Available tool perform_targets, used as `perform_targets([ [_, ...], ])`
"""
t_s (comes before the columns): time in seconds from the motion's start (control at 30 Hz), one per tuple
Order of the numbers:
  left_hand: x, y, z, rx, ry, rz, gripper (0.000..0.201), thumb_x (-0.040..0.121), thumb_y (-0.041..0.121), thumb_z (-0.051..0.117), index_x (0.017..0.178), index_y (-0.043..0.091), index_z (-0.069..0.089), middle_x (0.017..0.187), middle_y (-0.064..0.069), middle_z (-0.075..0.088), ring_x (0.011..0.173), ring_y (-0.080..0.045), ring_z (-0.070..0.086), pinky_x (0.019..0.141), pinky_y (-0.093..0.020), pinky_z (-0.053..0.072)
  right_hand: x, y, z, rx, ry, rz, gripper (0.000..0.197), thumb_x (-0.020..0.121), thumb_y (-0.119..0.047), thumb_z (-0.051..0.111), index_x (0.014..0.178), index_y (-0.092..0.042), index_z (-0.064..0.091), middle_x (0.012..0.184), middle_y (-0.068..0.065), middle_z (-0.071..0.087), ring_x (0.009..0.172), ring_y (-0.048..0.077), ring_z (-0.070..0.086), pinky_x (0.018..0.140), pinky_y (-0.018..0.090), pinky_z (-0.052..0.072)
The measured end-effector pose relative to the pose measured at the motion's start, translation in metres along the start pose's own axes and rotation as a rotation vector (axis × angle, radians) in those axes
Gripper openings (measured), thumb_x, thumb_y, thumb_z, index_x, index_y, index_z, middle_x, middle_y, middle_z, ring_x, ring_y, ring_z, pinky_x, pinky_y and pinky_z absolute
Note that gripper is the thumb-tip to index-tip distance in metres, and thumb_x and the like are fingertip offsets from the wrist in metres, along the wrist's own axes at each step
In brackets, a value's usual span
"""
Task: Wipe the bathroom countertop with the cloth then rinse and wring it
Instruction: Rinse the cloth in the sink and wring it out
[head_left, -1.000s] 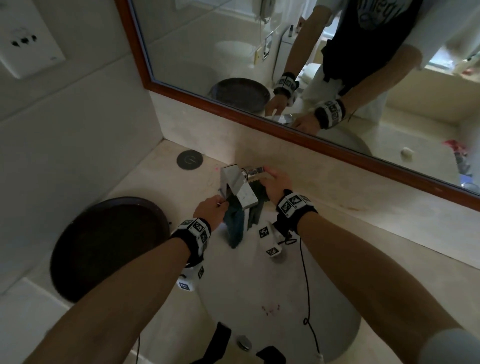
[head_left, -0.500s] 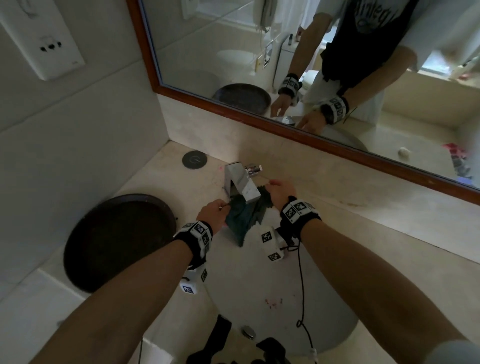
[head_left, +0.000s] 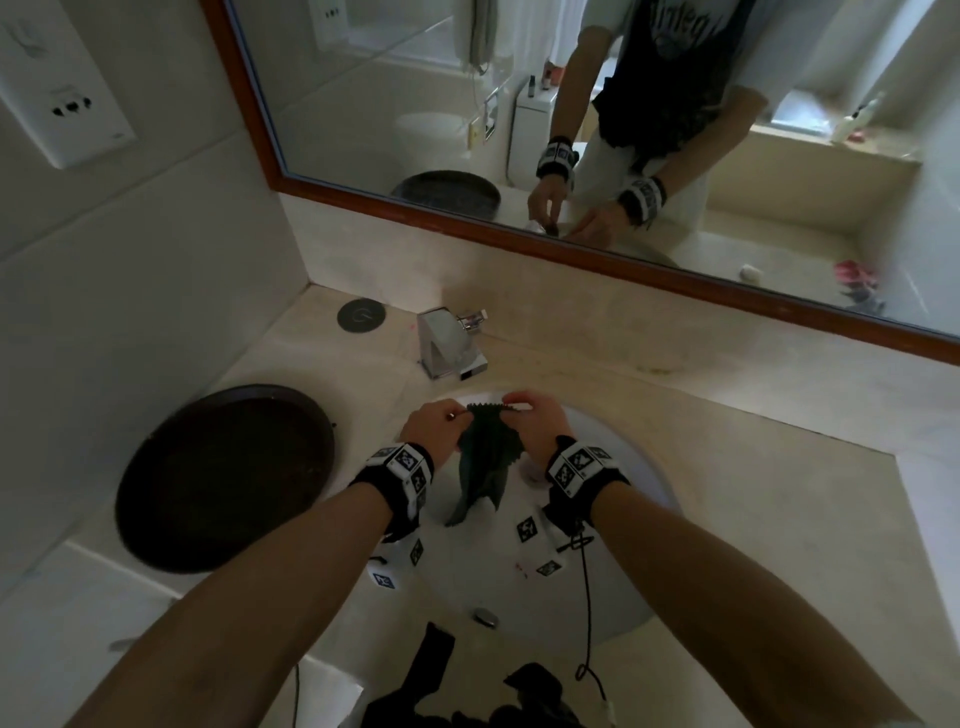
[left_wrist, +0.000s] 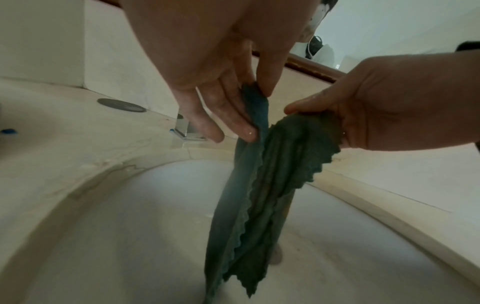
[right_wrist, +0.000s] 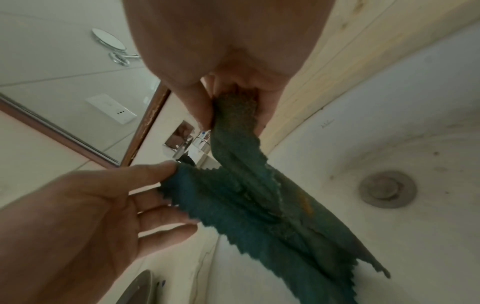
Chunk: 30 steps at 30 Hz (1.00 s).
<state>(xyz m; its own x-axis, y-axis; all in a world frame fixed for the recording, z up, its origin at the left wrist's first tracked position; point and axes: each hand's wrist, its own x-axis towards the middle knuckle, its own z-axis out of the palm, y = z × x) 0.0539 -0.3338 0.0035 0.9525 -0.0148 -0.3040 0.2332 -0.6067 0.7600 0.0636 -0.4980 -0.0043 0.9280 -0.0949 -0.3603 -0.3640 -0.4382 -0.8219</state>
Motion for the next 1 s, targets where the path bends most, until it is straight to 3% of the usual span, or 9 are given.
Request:
perform_targets([
  [0.07, -0.004, 0.006, 0.004, -0.036, -0.013, 0.026, 0.018, 0.091, 0.027, 0.058, 0.095, 0.014, 0.070, 0.091, -0.012, 0.073, 0.083, -0.027, 0.069, 0.085, -0.037, 0.054, -0.006, 0.001, -0.001, 0.058, -0.050, 0.001, 0.030, 0.086, -0.015, 0.065, 0.112, -0.028, 0.060, 0.104, 0.006, 0.070, 0.097, 0.021, 0.067, 0.088, 0.036, 0.056],
  [0.13, -0.007, 0.010, 0.006, -0.076, -0.019, 0.062, 0.016, 0.091, 0.022, 0.059, 0.094, 0.012, 0.071, 0.088, -0.011, 0.072, 0.077, -0.024, 0.068, 0.075, -0.028, 0.054, -0.012, 0.000, -0.005, 0.097, -0.089, -0.001, 0.042, 0.085, -0.006, 0.064, 0.123, -0.022, 0.055, 0.105, 0.008, 0.070, 0.100, 0.024, 0.067, 0.087, 0.034, 0.054],
  [0.27, -0.010, 0.019, 0.008, -0.129, -0.027, 0.132, 0.016, 0.092, 0.014, 0.059, 0.096, 0.004, 0.071, 0.081, -0.006, 0.065, 0.050, 0.002, 0.058, 0.050, -0.005, 0.041, -0.019, 0.000, -0.011, 0.175, -0.119, -0.005, 0.065, 0.084, 0.001, 0.066, 0.140, -0.014, 0.039, 0.113, 0.016, 0.068, 0.103, 0.027, 0.065, 0.092, 0.040, 0.053],
  [0.33, -0.012, 0.023, 0.007, -0.183, -0.039, 0.139, 0.016, 0.093, 0.010, 0.058, 0.099, 0.000, 0.069, 0.083, -0.008, 0.064, 0.044, 0.007, 0.056, 0.047, -0.005, 0.041, -0.021, -0.002, -0.012, 0.187, -0.095, -0.007, 0.076, 0.083, -0.005, 0.070, 0.147, -0.017, 0.030, 0.120, 0.016, 0.066, 0.108, 0.028, 0.064, 0.098, 0.045, 0.050],
  [0.43, -0.013, 0.030, 0.006, -0.228, -0.075, 0.134, 0.015, 0.093, 0.013, 0.058, 0.101, 0.005, 0.068, 0.087, -0.011, 0.066, 0.051, -0.001, 0.060, 0.046, -0.010, 0.045, -0.024, -0.004, -0.013, 0.205, -0.047, -0.053, 0.082, 0.084, -0.013, 0.072, 0.150, -0.019, 0.025, 0.120, 0.016, 0.066, 0.108, 0.028, 0.064, 0.100, 0.046, 0.049],
  [0.57, -0.013, 0.034, 0.005, -0.275, -0.102, 0.090, 0.014, 0.093, 0.014, 0.056, 0.103, 0.016, 0.066, 0.086, -0.013, 0.067, 0.066, -0.020, 0.063, 0.058, -0.025, 0.050, -0.023, -0.004, -0.013, 0.233, 0.024, -0.068, 0.077, 0.086, -0.014, 0.071, 0.149, -0.020, 0.028, 0.114, 0.014, 0.068, 0.104, 0.026, 0.065, 0.098, 0.045, 0.050],
  [0.77, 0.000, 0.024, 0.004, -0.341, -0.086, -0.053, 0.031, 0.087, 0.008, 0.060, 0.115, 0.018, 0.059, 0.091, -0.009, 0.068, 0.078, -0.026, 0.065, 0.067, -0.031, 0.051, -0.014, -0.001, -0.021, 0.279, 0.041, -0.020, 0.066, 0.086, -0.008, 0.068, 0.144, -0.018, 0.038, 0.124, 0.017, 0.062, 0.110, 0.027, 0.062, 0.099, 0.044, 0.050],
  [0.87, 0.008, 0.020, 0.015, -0.246, -0.214, -0.111, 0.045, 0.081, 0.002, 0.063, 0.124, 0.015, 0.054, 0.104, -0.008, 0.068, 0.101, -0.028, 0.062, 0.081, -0.034, 0.049, -0.011, -0.001, -0.026, 0.363, -0.007, 0.019, 0.060, 0.086, -0.002, 0.066, 0.140, -0.015, 0.044, 0.126, 0.019, 0.061, 0.108, 0.029, 0.062, 0.094, 0.039, 0.053],
  [1.0, 0.015, 0.023, 0.038, -0.171, -0.387, 0.006, 0.055, 0.071, 0.006, 0.078, 0.123, 0.009, 0.059, 0.120, -0.014, 0.064, 0.113, -0.031, 0.059, 0.098, -0.040, 0.046, -0.007, -0.003, -0.029, 0.448, -0.045, 0.038, 0.051, 0.086, 0.002, 0.064, 0.134, -0.011, 0.052, 0.118, 0.020, 0.063, 0.100, 0.028, 0.063, 0.091, 0.038, 0.053],
])
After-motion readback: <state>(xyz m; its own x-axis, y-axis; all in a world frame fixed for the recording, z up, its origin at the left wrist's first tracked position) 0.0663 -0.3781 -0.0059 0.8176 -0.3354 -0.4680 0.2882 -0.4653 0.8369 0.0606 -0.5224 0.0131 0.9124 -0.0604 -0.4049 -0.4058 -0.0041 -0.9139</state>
